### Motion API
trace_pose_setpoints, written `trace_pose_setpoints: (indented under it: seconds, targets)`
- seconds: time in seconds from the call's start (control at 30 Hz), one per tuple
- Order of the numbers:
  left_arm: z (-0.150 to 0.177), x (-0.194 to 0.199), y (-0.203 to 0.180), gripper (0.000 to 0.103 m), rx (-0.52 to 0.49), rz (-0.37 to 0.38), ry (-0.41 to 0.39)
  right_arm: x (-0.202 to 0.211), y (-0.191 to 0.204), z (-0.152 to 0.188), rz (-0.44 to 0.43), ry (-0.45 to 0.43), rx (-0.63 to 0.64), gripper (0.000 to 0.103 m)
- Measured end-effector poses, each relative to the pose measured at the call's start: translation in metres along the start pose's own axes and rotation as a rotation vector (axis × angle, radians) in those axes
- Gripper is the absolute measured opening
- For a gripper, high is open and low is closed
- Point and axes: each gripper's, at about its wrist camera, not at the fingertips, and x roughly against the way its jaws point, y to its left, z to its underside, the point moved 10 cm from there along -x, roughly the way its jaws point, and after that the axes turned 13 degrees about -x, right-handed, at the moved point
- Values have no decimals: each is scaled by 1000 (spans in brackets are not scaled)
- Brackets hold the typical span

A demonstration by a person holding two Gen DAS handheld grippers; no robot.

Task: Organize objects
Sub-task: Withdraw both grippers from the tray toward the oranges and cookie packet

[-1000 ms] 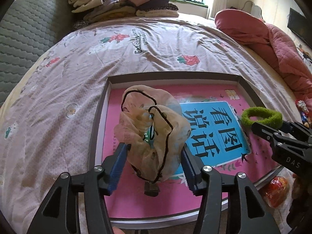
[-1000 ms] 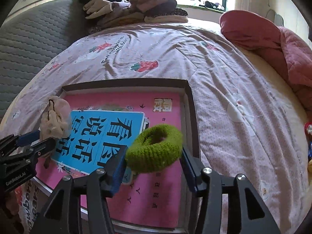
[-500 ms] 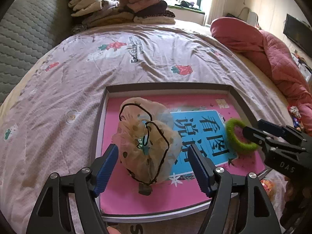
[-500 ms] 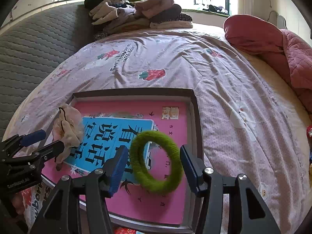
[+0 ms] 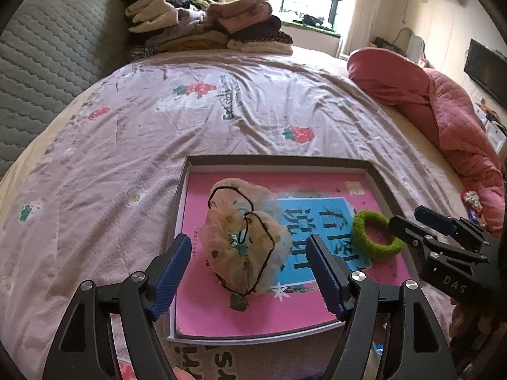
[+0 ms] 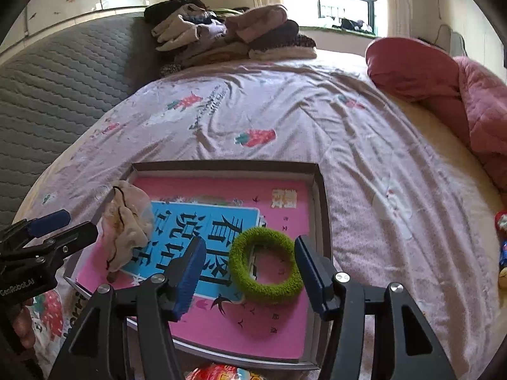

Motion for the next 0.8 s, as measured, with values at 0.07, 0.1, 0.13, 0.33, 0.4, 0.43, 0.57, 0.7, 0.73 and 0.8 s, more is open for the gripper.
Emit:
trace_pose_setpoints:
  seconds: [0.07,0.1,0.13,0.33,0.4,0.43,0.57,0.7,0.73,0.8]
  targets:
    - [-3,8,-3,76,-10,0,-13,6,4,-2,-18,-8,-1,58]
    - [-4,12,-4,76,-16,-3,-18,8,6,-2,-20,-10,0,58]
    - [-5,17,-6,76,-25,-8,-28,12,8,-3,-24,-16,3,58]
    - [-10,41,-11,76,-46,-24,-74,33,17,-6,-39,-52,29,58]
    - [-9,48,-12,76,-57,-31,-84,39,19,-7,-42,-62,33,58]
    - [-9,51,-12,76,-63,-40,-90,41,19,-8,-44,-67,37,58]
    - [-3,55,-11,76,-69,-48,-85,49,21,-6,-49,-76,46,58]
    - [5,57,-8,76,-55,-55,-78,55,22,-2,-56,-79,52,58]
    - [7,57,-8,76,-55,-57,-77,57,22,-1,-58,-79,52,58]
    - [10,60,-8,76,-57,-63,-79,61,23,1,-65,-83,55,58]
